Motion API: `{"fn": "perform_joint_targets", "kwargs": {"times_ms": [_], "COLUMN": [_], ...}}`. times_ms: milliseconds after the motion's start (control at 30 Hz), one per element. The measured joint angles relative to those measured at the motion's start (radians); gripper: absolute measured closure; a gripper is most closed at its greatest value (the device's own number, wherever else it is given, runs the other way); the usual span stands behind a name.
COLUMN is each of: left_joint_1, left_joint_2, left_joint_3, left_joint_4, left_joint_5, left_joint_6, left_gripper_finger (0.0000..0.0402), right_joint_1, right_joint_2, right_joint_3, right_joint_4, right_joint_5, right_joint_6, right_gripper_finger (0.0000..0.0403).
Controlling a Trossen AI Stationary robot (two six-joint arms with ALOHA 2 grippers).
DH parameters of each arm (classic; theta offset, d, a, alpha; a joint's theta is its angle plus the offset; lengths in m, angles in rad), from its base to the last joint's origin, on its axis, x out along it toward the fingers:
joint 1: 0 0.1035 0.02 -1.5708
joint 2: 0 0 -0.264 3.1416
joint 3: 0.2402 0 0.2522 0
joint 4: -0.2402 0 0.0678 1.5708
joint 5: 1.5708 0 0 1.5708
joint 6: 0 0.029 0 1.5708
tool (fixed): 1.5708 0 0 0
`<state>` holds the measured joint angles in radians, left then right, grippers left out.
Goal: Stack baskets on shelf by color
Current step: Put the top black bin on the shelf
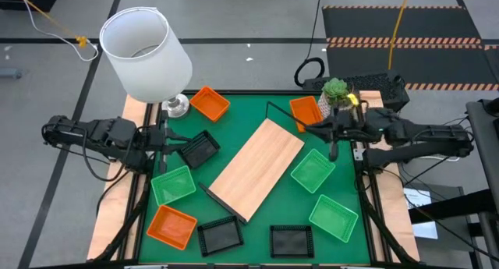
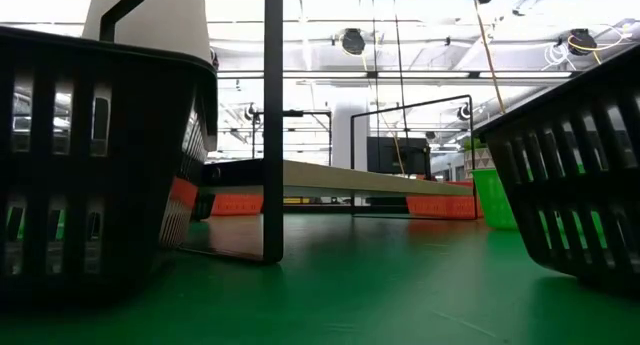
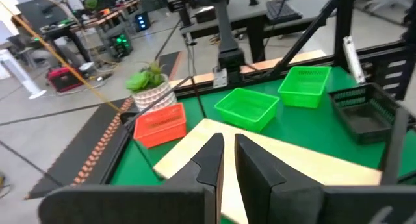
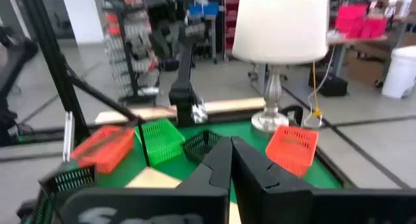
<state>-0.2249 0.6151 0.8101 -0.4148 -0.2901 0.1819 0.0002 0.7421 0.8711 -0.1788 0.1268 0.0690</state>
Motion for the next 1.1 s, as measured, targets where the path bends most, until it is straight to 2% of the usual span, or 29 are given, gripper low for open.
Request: {"fn": "perform_joint_targets", "kwargs": {"times_ms": [233,333,533,733,900,1100], "left_joint_1": [0.000,0.000,0.000,0.000,0.000,0.000], "left_joint_2": [0.007,0.020,0.088,0.174,0.232,0.276], "left_joint_3": [0.000,0.000,0.000,0.000,-0.034,-0.135], "left_joint_4": [-0.045,-0.123,-0.304,-0.411,-0.422,-0.371], "left_joint_5": [-0.001,-0.001,-0.007,-0.031,-0.051,-0.078], "left_joint_6": [-0.067,-0.106,-0.229,-0.303,-0.323,-0.355], "left_gripper_finger": [0.0359,0.0354,0.0297,0.0240,0.0221,0.0219], "right_joint_1": [0.030,0.067,0.146,0.192,0.194,0.194], "right_joint_2": [0.046,0.055,0.073,0.103,0.109,0.109], "right_joint_3": [0.000,0.000,-0.001,-0.044,-0.059,-0.066], "right_joint_4": [-0.047,-0.043,-0.042,0.030,0.040,0.039], "right_joint_5": [0.000,0.000,0.001,0.002,0.003,0.003], "right_joint_6": [0.080,0.088,0.065,-0.003,-0.005,-0.006], "right_gripper_finger": [0.0403,0.0403,0.0403,0.0403,0.0403,0.0403]}}
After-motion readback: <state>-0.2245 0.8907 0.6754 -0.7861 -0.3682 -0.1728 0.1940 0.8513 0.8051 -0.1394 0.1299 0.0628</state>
